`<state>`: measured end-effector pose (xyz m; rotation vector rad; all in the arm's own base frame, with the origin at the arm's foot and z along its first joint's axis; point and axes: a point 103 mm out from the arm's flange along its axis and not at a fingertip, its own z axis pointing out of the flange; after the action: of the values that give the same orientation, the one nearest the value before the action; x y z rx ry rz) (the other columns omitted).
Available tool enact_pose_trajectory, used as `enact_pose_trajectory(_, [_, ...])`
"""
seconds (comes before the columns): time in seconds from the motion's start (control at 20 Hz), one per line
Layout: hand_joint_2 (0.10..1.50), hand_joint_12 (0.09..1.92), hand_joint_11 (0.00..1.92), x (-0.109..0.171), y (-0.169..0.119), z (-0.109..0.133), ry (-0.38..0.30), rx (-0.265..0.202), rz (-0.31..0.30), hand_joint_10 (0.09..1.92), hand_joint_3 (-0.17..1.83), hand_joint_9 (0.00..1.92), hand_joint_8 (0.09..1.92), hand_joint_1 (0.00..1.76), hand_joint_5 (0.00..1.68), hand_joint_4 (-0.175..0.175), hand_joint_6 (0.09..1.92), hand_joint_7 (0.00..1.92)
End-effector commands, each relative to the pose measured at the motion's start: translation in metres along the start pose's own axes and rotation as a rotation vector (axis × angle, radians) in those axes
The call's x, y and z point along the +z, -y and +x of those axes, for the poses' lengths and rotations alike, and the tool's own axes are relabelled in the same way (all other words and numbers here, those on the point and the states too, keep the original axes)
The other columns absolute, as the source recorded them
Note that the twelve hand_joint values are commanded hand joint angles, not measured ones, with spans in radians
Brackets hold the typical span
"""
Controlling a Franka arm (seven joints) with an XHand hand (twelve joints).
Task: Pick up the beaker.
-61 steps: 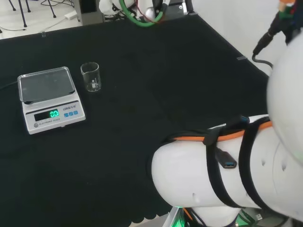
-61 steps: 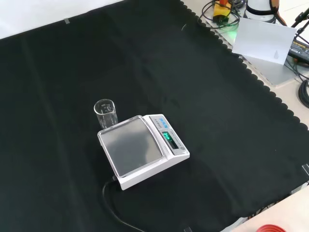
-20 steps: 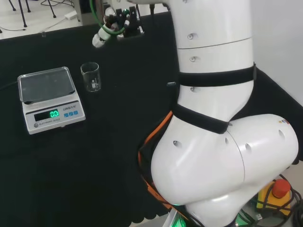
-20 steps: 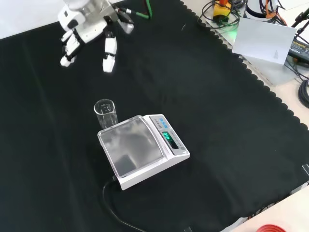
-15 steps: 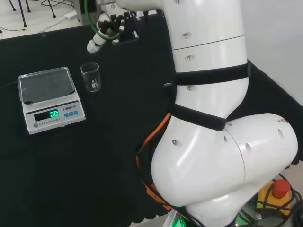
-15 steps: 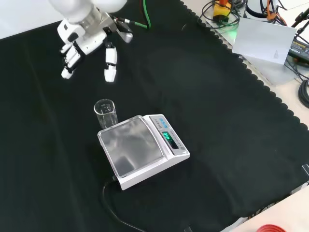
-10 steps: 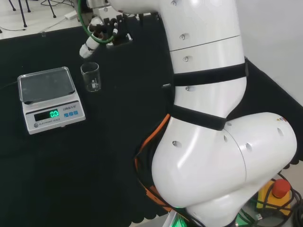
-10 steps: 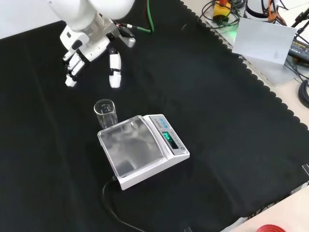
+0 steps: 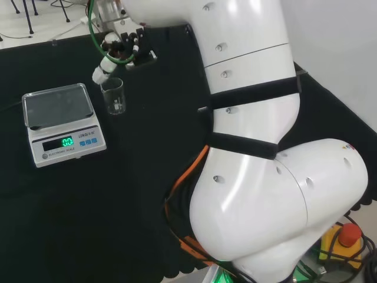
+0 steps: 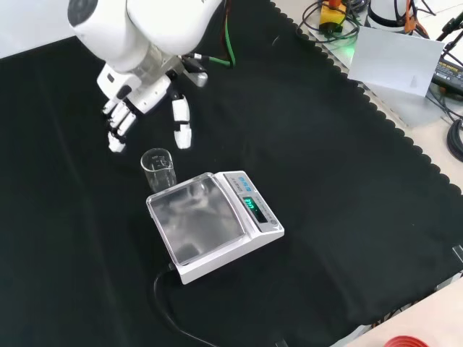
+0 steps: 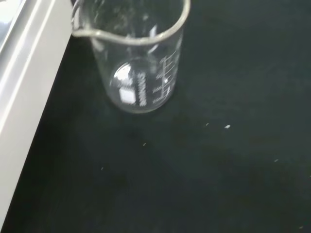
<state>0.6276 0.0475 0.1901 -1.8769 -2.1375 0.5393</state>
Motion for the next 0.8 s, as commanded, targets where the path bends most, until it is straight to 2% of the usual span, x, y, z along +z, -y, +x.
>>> enact_pose_trajectory(0.05, [0.65,1.49,0.0,0.025,-0.003,0.02,0.034,-0.046,0.055,0.89,0.08,0.23,0.71,0.54,0.13,0.044,0.09,0.02])
enact_pose_trajectory(0.3, [0.65,1.49,0.0,0.039,-0.004,0.023,0.039,-0.045,0.079,0.89,0.07,0.22,0.71,0.54,0.13,0.046,0.09,0.02])
enact_pose_trajectory(0.8, [0.64,1.48,0.0,0.055,-0.016,0.015,0.068,-0.011,0.101,0.9,0.07,0.21,0.7,0.54,0.12,0.049,0.09,0.01])
